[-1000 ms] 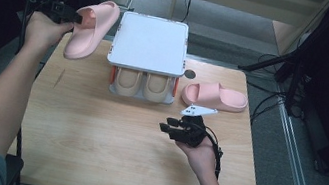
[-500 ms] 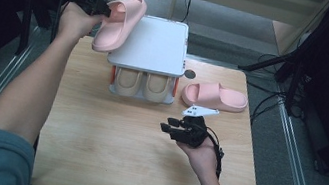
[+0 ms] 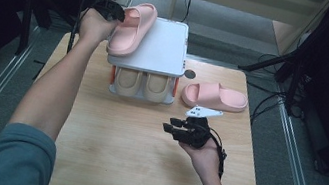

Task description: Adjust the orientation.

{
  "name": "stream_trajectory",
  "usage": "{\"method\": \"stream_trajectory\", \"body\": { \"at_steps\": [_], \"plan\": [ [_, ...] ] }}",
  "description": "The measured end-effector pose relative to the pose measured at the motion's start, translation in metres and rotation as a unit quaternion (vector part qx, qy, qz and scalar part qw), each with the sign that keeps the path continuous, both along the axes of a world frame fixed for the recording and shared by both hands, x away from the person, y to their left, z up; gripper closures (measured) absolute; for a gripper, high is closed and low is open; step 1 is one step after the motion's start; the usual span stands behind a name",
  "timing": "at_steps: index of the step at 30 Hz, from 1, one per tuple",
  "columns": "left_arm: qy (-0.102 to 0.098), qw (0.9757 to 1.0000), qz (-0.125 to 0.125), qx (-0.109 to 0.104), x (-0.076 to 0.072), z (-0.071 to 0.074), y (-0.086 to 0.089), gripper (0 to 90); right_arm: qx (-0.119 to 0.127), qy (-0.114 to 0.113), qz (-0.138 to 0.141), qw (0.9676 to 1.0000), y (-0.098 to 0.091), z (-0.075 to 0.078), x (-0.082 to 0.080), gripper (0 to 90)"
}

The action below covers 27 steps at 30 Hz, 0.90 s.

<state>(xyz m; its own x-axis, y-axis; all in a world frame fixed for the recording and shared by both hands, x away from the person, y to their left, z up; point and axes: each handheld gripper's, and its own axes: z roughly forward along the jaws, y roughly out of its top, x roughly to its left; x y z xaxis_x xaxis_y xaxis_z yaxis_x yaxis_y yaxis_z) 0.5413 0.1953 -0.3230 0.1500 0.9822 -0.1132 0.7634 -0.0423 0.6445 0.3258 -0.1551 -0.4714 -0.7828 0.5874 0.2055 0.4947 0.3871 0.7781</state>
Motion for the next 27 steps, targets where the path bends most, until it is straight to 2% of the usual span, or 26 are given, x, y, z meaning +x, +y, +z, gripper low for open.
{"method": "stream_trajectory", "body": {
  "at_steps": [4, 12, 16, 27],
  "plan": [
    [-0.002, 1.0000, -0.001, 0.002, 0.000, -0.001, -0.004, 77.9, -0.001, 0.000, -0.001, 1.0000, -0.001, 0.000, 0.000, 61.7],
    [0.002, 0.9999, -0.015, -0.007, -0.006, -0.004, -0.010, 71.0, -0.005, 0.001, -0.001, 1.0000, 0.001, -0.001, 0.000, 61.7],
    [0.003, 0.9996, -0.020, -0.021, -0.009, -0.003, -0.009, 68.5, -0.004, 0.002, 0.001, 1.0000, 0.002, -0.001, 0.000, 61.7],
    [0.000, 0.9989, -0.033, -0.031, -0.014, -0.003, -0.005, 68.1, -0.007, 0.001, 0.002, 1.0000, 0.003, -0.002, 0.001, 61.7]
  ]
}}
